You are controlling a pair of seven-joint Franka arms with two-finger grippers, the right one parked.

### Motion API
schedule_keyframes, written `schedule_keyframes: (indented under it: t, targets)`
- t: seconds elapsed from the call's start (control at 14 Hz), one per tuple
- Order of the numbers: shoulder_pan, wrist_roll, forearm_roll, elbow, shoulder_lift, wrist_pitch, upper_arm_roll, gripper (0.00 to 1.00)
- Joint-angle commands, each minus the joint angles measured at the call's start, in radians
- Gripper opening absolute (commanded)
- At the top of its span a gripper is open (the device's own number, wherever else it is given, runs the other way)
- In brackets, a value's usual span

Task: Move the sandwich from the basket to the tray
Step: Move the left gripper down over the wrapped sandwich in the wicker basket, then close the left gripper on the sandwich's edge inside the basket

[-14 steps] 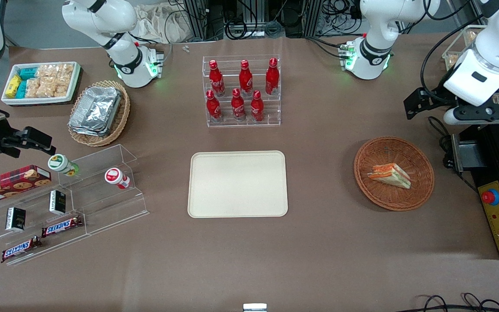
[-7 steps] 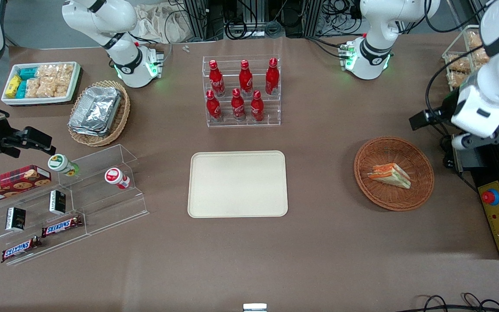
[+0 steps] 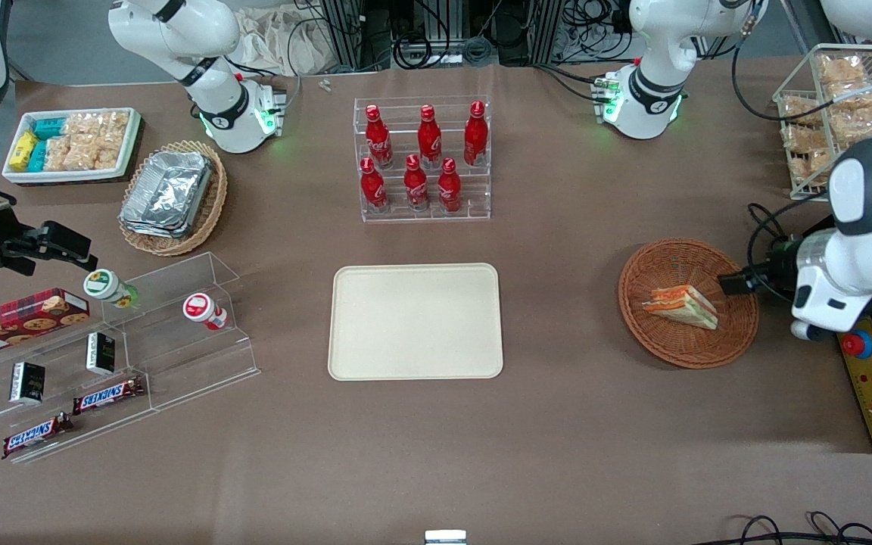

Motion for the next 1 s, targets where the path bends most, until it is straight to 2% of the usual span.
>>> schedule_keyframes:
  t: [0.0,0.14,0.43,0.71,0.93]
  targets:
    - [0.011,-0.162,-0.034,-0.088,0.004,0.121,-0.005,1.00]
    - [-0.001,-0.383,-0.053,-0.095,0.063,0.199,-0.014,1.00]
    - [-0.047,-0.618,-0.053,-0.099,0.171,0.325,-0.016,1.00]
    - [-0.061,-0.657,-0.031,-0.180,0.179,0.373,-0.010,1.00]
    - [-0.059,-0.658,-0.030,-0.190,0.187,0.408,-0.008,1.00]
